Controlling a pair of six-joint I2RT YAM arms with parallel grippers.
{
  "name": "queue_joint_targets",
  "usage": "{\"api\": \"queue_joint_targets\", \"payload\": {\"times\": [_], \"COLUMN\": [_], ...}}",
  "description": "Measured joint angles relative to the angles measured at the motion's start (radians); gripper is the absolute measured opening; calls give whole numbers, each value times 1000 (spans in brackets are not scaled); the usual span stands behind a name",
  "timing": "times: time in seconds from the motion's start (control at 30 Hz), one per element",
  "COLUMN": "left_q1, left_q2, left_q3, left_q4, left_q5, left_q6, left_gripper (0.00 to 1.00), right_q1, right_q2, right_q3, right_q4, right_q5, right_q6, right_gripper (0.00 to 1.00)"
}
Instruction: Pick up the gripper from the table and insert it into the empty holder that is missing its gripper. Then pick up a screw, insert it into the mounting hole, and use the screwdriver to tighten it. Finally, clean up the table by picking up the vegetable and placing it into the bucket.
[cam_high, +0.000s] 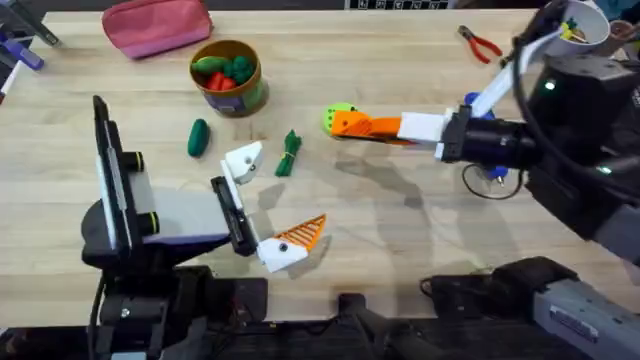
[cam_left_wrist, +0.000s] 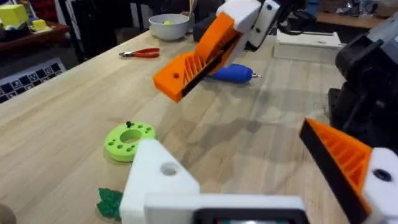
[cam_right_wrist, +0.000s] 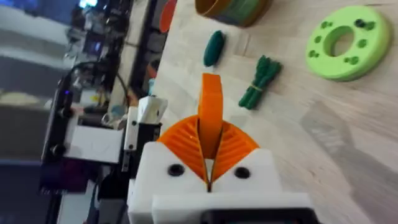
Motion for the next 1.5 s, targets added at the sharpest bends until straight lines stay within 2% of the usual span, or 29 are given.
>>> {"api": "queue_joint_targets", "payload": {"times": [0.37,0.53,0.77,1.17,1.27,1.5], "left_q1": [0,0,0,0,0,0], "left_q2": [0,0,0,0,0,0], "left_q3": [0,0,0,0,0,0], "left_q4": [0,0,0,0,0,0], "left_q5": [0,0,0,0,0,0], "left_q6": [0,0,0,0,0,0], "left_gripper": [985,985,985,985,985,985], "right_q1": [-2,-2,21,27,27,27], "right_q2": [263,306,308,308,330,368], "right_q3": [-2,-3,-3,-3,-3,-4], "right_q4": [365,496,688,646,499,511], "right_q5": [-295,-381,-422,-474,-483,-497], "right_q6": [-15,17,106,149,146,133], "right_gripper": [6,6,6,6,6,6]}}
